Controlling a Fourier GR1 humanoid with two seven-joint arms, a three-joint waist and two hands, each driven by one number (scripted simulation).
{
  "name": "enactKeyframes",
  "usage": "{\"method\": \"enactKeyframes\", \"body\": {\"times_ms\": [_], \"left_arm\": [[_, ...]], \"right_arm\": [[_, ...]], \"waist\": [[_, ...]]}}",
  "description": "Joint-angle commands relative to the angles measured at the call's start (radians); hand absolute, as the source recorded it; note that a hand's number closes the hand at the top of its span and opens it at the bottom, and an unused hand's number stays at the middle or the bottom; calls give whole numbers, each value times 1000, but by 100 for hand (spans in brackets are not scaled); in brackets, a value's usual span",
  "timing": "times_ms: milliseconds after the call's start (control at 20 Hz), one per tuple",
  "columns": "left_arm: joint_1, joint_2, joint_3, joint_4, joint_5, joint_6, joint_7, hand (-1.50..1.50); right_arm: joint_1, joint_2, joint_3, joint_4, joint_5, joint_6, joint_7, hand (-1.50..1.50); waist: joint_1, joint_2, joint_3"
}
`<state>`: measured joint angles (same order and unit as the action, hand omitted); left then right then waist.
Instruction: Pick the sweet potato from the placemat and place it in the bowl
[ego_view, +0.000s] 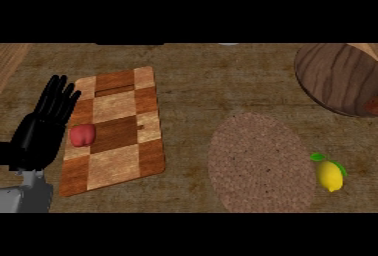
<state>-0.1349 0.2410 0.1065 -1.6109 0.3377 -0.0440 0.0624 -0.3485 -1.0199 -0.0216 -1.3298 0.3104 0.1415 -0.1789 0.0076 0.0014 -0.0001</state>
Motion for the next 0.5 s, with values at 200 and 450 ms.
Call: {"method": "enactKeyframes", "body": {"times_ms": [200,450], "left_arm": [[-39,13,21,25,17,-29,15,0],[24,-15,-18,-50,-21,-10,20,0]], "right_arm": [[-286,100,-29,408,78,-31,-92,150],[-430,147,-43,613,108,-13,-140,150]], "waist": [[28,9,1],[27,5,1]]}}
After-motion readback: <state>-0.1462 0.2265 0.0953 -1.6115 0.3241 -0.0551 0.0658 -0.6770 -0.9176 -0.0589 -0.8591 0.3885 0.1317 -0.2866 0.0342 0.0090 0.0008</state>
